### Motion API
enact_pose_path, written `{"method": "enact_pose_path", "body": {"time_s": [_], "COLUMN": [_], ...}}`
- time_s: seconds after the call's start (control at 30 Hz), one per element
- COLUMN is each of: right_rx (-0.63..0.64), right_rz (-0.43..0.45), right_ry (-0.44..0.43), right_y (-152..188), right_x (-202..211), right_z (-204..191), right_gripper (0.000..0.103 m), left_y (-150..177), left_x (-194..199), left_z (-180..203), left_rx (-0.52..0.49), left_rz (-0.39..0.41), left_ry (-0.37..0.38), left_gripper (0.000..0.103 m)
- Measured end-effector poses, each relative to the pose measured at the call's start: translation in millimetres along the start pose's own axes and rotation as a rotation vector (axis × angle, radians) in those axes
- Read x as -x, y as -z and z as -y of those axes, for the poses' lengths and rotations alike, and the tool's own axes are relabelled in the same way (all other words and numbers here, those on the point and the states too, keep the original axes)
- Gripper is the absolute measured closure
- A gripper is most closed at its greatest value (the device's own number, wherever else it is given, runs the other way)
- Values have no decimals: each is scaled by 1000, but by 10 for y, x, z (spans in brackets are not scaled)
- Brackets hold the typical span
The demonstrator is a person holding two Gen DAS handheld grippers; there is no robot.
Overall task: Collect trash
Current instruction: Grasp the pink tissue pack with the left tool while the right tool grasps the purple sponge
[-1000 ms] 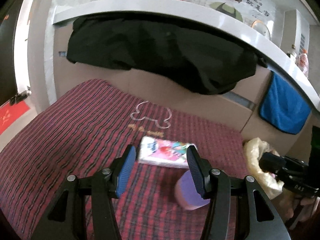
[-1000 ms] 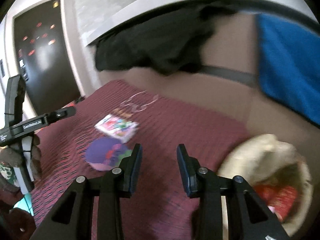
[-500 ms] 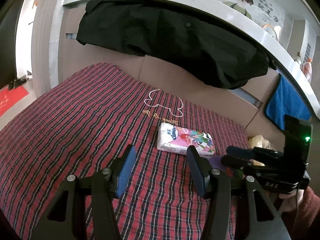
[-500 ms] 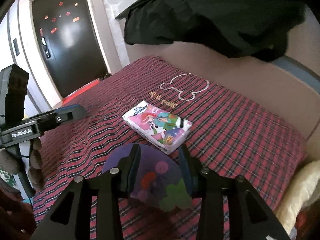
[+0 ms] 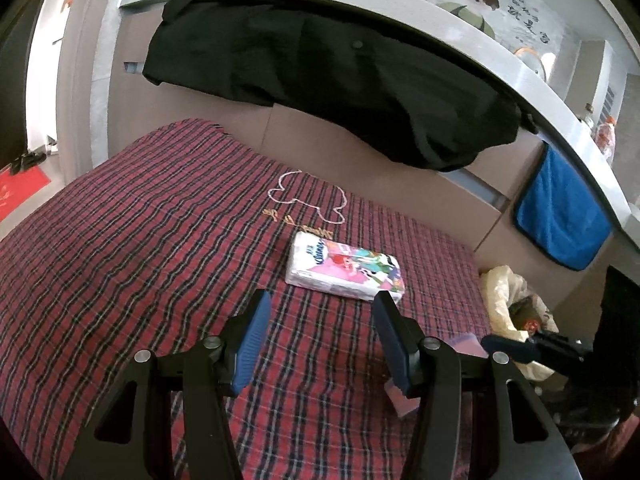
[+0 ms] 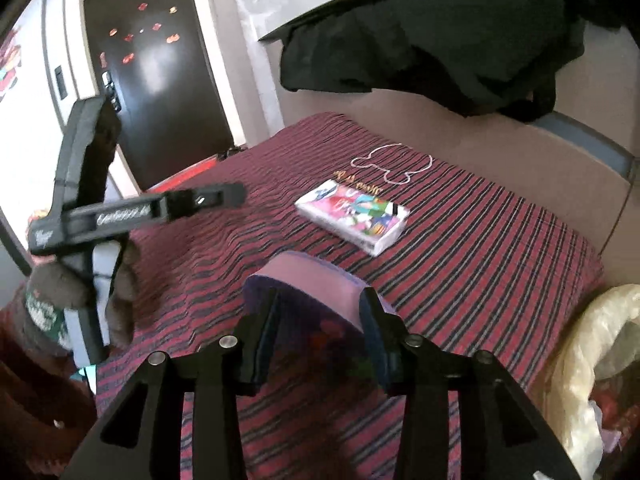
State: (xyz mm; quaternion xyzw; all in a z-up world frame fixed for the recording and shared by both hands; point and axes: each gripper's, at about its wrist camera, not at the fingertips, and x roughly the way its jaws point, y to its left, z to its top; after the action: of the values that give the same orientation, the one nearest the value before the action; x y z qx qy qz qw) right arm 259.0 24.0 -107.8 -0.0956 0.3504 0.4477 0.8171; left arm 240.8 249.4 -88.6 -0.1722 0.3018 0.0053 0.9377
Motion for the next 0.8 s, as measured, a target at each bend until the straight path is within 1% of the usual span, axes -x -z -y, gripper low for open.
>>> {"method": "enact_pose_path", "body": {"time_s": [0.1,0.17,0.23,0.33,0.5,0.57,0.63,0.67,0.7,0.8], "right_rx": [48,89,126,165,246,244,239,242,252,267], "right_rz": [-1,5,43,57,23,3,-26,-45,-57,-79], "right_ry": [32,59,57,18,-25,-75,-165,-204,-217,-169], "right_y": [65,85,82,45,-56,-130,-193,-212,-218,-206], "right_x": [60,94,164,193,-1,-113,-211,-263,-313,-442], "right_z": [-63,-94,-95,-40,113,182,251,270,267,266], "right_gripper": [65,63,55,54,53,53,53,51,48,48], "left_y": [0,-13,-33,-69,-93,-86,-84,-83,-86,-103], "left_x": [23,31,32,-2,-77,-119,-152,-163,-171,-214], "left_z": [29,35,39,16,-49,-76,-100,-114,-128,-149], "left_rx": [-3,-7,-17,-26,-28,-27,-24,-22,-19,-12], "left_rz": [0,0,0,-8,-28,-43,-53,-56,-57,-61], "left_ry": [-5,-8,-15,-23,-27,-28,-31,-31,-32,-35], "left_gripper": [49,49,49,49,49,49,49,49,49,49]}}
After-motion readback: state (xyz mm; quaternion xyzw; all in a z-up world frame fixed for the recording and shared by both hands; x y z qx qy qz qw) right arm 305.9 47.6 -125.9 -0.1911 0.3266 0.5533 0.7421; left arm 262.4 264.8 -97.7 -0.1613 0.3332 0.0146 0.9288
